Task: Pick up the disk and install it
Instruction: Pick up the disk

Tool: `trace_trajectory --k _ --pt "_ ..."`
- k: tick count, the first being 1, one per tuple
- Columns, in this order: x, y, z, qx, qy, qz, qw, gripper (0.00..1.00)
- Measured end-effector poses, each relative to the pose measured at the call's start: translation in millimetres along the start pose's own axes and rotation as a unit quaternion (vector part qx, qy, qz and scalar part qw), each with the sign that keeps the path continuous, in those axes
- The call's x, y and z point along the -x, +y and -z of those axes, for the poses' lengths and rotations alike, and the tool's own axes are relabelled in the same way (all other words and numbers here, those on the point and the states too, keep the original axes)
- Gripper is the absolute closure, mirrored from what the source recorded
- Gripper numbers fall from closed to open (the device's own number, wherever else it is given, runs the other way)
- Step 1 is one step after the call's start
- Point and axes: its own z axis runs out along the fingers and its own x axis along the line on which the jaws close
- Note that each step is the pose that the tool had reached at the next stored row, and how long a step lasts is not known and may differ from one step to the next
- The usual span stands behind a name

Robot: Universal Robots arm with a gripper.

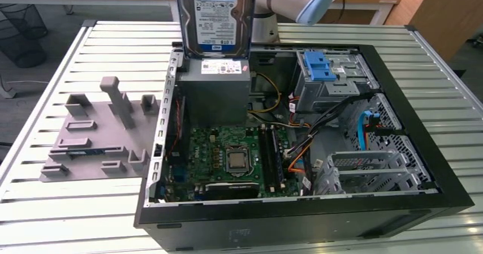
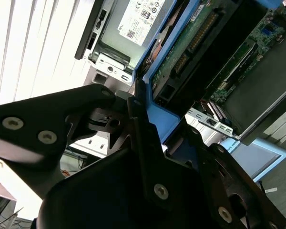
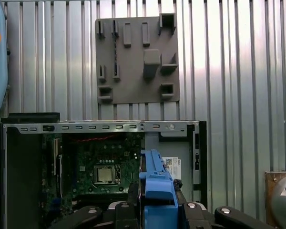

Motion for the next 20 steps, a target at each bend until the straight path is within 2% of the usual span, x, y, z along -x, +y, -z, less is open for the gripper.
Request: trace_trajectory --k 4,17,20 --pt "-0.3 -3.8 0.0 0.0001 0.0003 -0.001 1.0 0.64" --pt "1.1 -38.0 0.3 0.0017 0.0003 -0.002 1.0 0.64" --pt "1.1 -43.3 0.3 0.0018 0.0003 -0.002 1.0 0.64"
